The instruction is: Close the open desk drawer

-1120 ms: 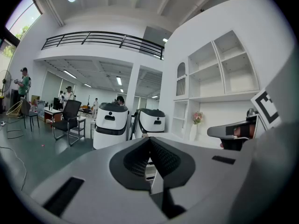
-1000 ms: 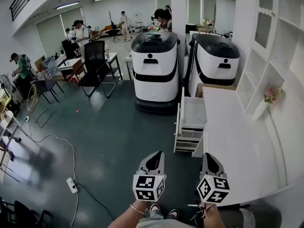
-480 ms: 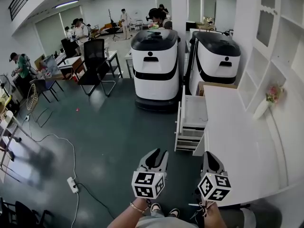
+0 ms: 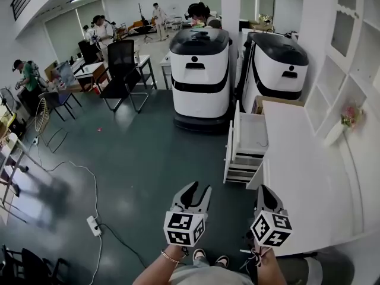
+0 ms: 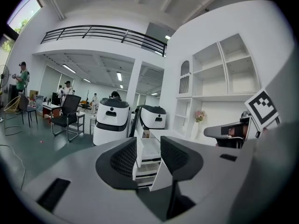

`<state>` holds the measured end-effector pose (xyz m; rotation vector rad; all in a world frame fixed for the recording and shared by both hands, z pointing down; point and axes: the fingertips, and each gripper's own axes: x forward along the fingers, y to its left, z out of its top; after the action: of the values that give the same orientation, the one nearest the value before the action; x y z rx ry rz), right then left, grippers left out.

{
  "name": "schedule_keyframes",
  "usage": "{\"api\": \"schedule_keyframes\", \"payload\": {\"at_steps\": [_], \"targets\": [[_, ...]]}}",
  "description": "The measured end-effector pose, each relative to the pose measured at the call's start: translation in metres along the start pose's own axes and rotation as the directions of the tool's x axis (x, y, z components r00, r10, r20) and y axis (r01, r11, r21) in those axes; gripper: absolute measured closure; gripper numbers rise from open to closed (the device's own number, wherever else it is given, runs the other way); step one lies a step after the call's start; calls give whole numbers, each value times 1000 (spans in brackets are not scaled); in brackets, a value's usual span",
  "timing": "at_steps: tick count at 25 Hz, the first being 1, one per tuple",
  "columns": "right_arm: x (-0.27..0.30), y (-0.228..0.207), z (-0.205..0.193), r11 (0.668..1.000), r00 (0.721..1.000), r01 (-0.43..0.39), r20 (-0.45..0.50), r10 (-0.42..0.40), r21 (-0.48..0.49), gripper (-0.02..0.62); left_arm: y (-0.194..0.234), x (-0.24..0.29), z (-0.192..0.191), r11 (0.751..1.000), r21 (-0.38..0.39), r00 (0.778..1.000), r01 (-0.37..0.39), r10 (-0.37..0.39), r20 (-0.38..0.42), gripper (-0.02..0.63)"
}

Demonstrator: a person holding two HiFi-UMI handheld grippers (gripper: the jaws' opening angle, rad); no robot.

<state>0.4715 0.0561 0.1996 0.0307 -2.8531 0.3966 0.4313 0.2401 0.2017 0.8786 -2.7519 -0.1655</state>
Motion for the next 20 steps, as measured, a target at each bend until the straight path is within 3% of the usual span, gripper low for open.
{"api": "schedule_keyframes", "payload": {"at_steps": [11,20], "targets": [[27,9,-14,997,998,68,-20,-67,33,589,73,-4,-3,999,12,999,-39,40,-18,453],[97,4,-11,997,997,73,-34,-72,36,589,109,56,-3,999,10,999,-35,35,-36,454]]}}
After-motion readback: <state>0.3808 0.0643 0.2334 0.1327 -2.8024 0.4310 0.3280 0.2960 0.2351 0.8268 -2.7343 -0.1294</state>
